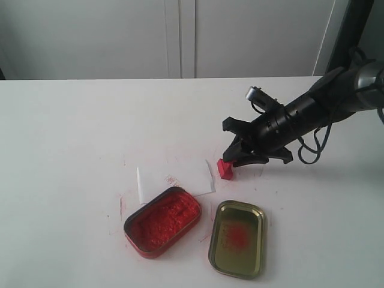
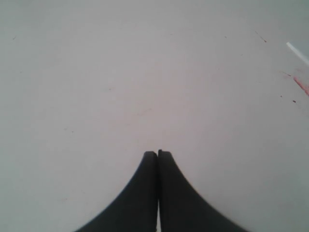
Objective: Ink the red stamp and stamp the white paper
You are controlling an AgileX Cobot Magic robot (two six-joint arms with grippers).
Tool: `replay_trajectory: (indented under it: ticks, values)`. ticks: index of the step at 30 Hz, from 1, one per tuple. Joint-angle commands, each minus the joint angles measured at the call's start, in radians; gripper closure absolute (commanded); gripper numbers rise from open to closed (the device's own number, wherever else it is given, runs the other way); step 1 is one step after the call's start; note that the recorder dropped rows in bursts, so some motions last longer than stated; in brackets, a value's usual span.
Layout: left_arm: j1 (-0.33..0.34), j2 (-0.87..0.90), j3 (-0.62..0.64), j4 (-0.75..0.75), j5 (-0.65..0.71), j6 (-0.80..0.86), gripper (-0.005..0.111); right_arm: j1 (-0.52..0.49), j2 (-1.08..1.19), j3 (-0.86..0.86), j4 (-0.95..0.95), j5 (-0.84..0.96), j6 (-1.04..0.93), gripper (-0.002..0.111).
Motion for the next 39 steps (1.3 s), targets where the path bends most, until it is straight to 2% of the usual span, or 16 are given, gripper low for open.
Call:
replay_trajectory:
  ticks: [1, 9, 17, 19, 22, 23, 28, 34, 39]
  values:
    - [0.0, -0.004, 0.006, -0.005, -0.003, -0.009, 0.107, -0.007, 0.003, 0.003, -0.05, -0.036, 0.052, 0.078]
    - [0.0, -0.004, 0.006, -0.005, -0.003, -0.009, 0.107, -0.007, -0.031, 0.003, -0.104, -0.105, 0.098, 0.074]
    - [0.0, -0.004, 0.006, -0.005, -0.003, -0.009, 0.107, -0.007, -0.134, 0.003, -0.322, -0.165, 0.215, 0.074]
    - [0.0, -0.004, 0.006, -0.005, -0.003, -0.009, 0.107, -0.007, -0.155, 0.003, -0.349, -0.14, 0.217, 0.079]
    - [0.0, -0.004, 0.006, -0.005, -0.003, -0.009, 0.107, -0.007, -0.174, 0.003, -0.423, -0.091, 0.27, 0.106]
    - [0.0, -0.004, 0.006, -0.005, -0.003, -0.009, 0.107, -0.007, -0.18, 0.003, -0.453, -0.078, 0.29, 0.108]
    - [0.0, -0.004, 0.006, -0.005, -0.003, -0.009, 0.107, -0.007, -0.222, 0.003, -0.574, -0.004, 0.34, 0.108]
    - [0.0, -0.004, 0.006, -0.005, -0.003, -0.009, 0.107, -0.008, -0.29, 0.089, -0.832, 0.023, 0.497, 0.108]
    - [0.0, -0.004, 0.006, -0.005, -0.003, -0.009, 0.107, -0.016, -0.348, 0.165, -0.838, -0.004, 0.504, 0.108]
